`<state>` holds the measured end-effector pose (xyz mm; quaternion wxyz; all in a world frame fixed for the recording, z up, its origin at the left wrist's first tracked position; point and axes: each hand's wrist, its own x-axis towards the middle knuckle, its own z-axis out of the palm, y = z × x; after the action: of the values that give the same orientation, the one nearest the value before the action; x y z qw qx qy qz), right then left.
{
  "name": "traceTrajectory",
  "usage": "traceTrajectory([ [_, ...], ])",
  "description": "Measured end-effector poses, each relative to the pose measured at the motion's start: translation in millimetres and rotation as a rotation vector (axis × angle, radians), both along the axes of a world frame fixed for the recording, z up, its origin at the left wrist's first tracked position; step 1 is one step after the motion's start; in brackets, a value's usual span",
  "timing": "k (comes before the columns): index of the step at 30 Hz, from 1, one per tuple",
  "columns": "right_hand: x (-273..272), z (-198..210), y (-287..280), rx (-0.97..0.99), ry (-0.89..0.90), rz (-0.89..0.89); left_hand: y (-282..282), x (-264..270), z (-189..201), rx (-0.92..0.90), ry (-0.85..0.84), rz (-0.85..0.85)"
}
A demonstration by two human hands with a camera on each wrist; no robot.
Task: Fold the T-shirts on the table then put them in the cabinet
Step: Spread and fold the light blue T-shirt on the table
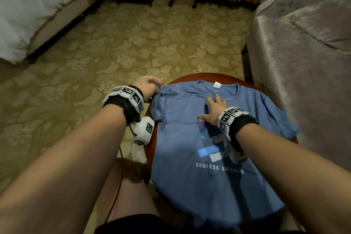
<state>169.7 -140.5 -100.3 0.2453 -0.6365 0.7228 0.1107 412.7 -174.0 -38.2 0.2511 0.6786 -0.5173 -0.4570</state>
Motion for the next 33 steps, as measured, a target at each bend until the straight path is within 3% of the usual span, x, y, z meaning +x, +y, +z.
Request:
traceTrajectory([
  [2,-18.7,2.9,7.1,-0.036,-0.024,-0.046,5.0,-27.5,6.6,0.021,-0.002,-0.051],
  [5,-53.9,10.1,17.7,-0.081,-0.055,-0.131,11.1,-65.8,10.4,0.180,0.237,-0.084],
  [7,-79.9,13.2,24.5,-0.108,-0.073,-0.212,14.6,-82.3,10.7,0.220,0.270,-0.072],
  [8,-94.0,13.1,27.3,-0.132,-0.082,-0.265,15.6,-87.6,8.2,0.192,0.203,-0.080],
  [10,-119.0,15.9,36.4,-0.153,-0.090,-0.388,14.5,-93.0,-2.2,0.106,-0.109,-0.183],
  [12,-142.2,17.3,46.7,-0.167,-0.072,-0.523,18.3,-99.9,-10.7,0.119,-0.421,-0.318],
  [14,-162.4,15.7,55.0,-0.191,-0.043,-0.646,24.6,-114.1,-14.6,0.168,-0.587,-0.452],
  [17,-186.9,12.1,61.9,-0.220,-0.068,-0.775,26.6,-148.7,-19.1,0.139,-0.651,-0.518],
  [20,-208.5,7.4,66.5,-0.159,-0.211,-0.866,28.9,-199.0,-21.8,0.056,-0.629,-0.614],
  [24,-232.1,4.3,72.4,-0.144,-0.404,-0.859,36.1,-269.5,-44.9,-0.042,-0.641,-0.796],
  [30,-265.5,10.1,59.2,-0.351,-0.430,-0.945,47.3,-307.3,-83.0,0.095,-0.806,-0.884],
  [33,-285.3,5.5,51.3,-0.561,-0.507,-1.116,40.5,-304.1,-82.4,0.130,-0.830,-0.874],
])
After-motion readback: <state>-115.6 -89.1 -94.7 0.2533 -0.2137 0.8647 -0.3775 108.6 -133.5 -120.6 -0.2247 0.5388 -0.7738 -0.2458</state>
